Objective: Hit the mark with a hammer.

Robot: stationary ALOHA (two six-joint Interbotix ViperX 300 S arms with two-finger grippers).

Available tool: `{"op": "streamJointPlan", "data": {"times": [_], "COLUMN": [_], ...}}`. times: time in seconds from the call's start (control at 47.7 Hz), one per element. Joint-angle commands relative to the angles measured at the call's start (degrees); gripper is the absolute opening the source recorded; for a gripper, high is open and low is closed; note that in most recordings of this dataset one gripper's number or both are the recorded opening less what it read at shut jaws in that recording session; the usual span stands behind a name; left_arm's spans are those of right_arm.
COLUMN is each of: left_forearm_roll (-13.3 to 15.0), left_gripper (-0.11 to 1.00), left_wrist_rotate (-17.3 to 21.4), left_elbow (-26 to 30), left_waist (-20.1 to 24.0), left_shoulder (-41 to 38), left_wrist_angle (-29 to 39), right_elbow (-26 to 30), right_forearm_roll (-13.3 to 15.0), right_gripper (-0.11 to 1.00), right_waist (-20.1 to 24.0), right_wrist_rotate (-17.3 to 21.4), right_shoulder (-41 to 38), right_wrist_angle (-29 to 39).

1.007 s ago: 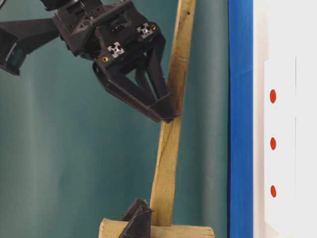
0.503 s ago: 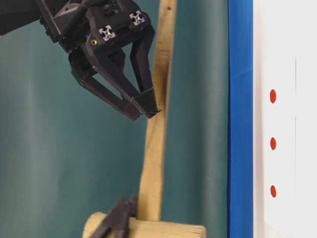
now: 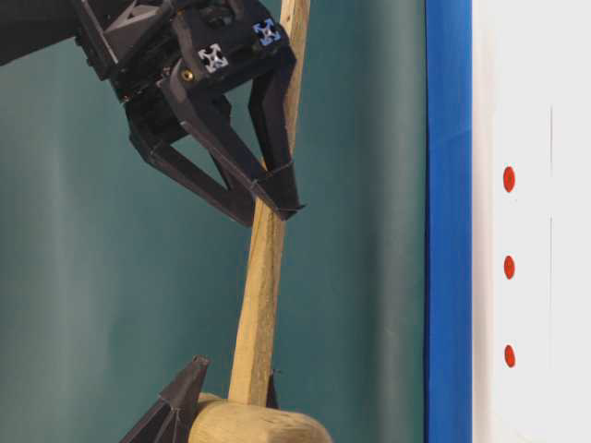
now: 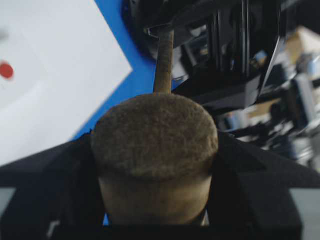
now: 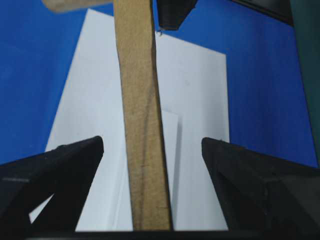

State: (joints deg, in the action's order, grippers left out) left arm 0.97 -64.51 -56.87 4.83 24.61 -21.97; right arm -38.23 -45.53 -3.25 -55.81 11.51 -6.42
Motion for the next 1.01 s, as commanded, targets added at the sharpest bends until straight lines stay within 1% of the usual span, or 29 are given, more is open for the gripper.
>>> {"op": "streamJointPlan", "data": {"times": [0.0,0.105,0.252,0.336,0.398,0.545,0.629,0.65,0.881,0.986], "left_forearm_roll": [0.0,0.0,-0.09,0.0,-0.09,-0.09,-0.18,-0.26,-0.26,-0.26], "left_gripper": [0.44,0.43,0.43,0.43,0.44,0.43,0.43,0.43,0.43,0.44], "left_wrist_rotate": [-3.16,-4.04,-4.13,-4.13,-4.13,-3.78,-3.25,-3.08,-0.44,-0.26], "left_elbow": [1.93,1.93,1.93,2.02,2.02,2.02,2.11,2.11,2.37,2.37], "left_waist": [-0.7,-0.97,-1.05,-1.14,-1.14,-1.23,-1.14,-1.23,-1.14,-1.14], "left_shoulder": [0.88,0.79,0.79,0.79,0.79,0.79,0.79,0.79,0.62,0.62], "left_wrist_angle": [-0.53,-0.53,-0.53,-0.53,-0.44,-0.53,-0.62,-0.62,-0.88,-0.88], "right_elbow": [0.7,0.88,0.79,0.79,0.88,0.97,0.97,0.88,0.97,0.97], "right_forearm_roll": [0.44,0.53,0.7,1.05,1.58,1.85,1.85,1.85,1.85,1.85], "right_gripper": [0.93,0.92,0.92,0.87,0.76,0.3,0.1,0.07,0.07,0.07], "right_waist": [0.0,0.0,0.0,0.0,0.0,0.0,0.0,0.0,0.0,0.0], "right_wrist_rotate": [-0.09,-0.09,-0.09,-0.18,-0.18,-0.26,-0.26,-0.26,-0.35,-0.26], "right_shoulder": [0.18,-0.35,-0.62,-0.79,-0.97,-0.97,-0.97,-0.97,-0.97,-0.97], "right_wrist_angle": [-0.26,-0.26,-0.26,-0.26,0.0,1.05,1.58,1.67,1.67,1.67]}}
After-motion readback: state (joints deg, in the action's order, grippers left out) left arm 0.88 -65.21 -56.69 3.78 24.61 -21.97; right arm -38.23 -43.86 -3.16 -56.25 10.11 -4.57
